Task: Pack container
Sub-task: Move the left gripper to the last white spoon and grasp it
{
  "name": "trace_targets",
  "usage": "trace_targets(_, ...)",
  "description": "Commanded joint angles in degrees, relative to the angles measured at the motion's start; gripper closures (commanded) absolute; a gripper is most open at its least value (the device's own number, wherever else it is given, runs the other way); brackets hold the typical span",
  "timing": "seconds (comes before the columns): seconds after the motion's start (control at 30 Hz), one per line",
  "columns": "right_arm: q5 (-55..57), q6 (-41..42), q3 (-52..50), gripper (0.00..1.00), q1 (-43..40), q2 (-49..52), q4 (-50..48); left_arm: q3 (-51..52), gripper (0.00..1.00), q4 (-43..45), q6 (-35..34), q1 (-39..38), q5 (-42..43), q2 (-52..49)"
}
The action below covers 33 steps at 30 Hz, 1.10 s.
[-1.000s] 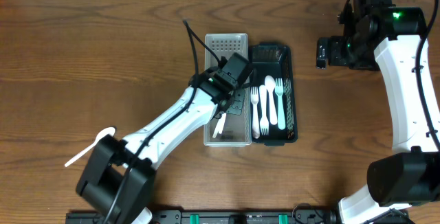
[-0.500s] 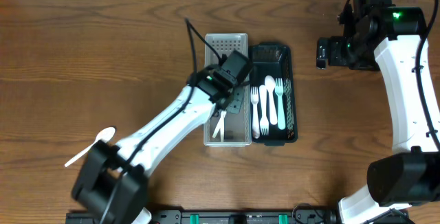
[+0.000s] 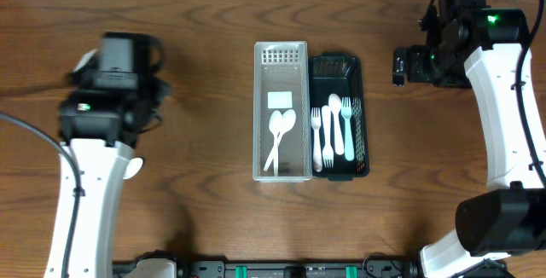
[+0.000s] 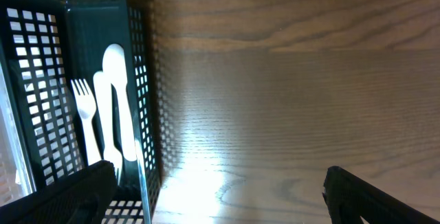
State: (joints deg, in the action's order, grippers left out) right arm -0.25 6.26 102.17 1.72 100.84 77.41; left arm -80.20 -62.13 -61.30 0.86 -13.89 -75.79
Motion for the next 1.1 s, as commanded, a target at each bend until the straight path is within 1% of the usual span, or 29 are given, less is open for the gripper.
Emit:
trace_targets(0.0,0.0,-0.79,-0.28,0.01,-0.26,-0.37,0.22,2.89,0.27,-1.07,-20.06,7.1,-0.59,-1.11)
trace_targets(0.1,0.0,-0.79,-0.28,0.01,-0.26,-0.37,0.17,6.64,0.2,-1.05,-26.99,12.52,-0.5,-2.12)
trace_targets(0.27,0.0,-0.76,-0.28,0.01,-0.26,-0.37,0.17,12.87,0.19,-0.9,-36.46,18.08,-0.07,-4.15)
trace_targets(0.37,0.0,-0.79,-0.28,0.01,-0.26,-0.37,0.22,16.09,0.19,0.59,-38.97,20.22,0.79,-6.1)
trace_targets(0.5,0.0,-0.79,-0.28,0.01,-0.26,-0.37,0.63,20.7,0.19,6.14,-39.1,23.17,6.03,-9.38)
trace_targets(0.57,0.0,-0.79,-0.28,0.01,-0.26,-0.37,0.85,21.77,0.19,7.69,-39.08,24.22,7.04,-11.37)
trace_targets(1.07,0.0,-0.79,-0.28,0.01,-0.26,-0.37,2.29,21.92,0.2,11.26,-38.84,26.95,7.21,-24.72)
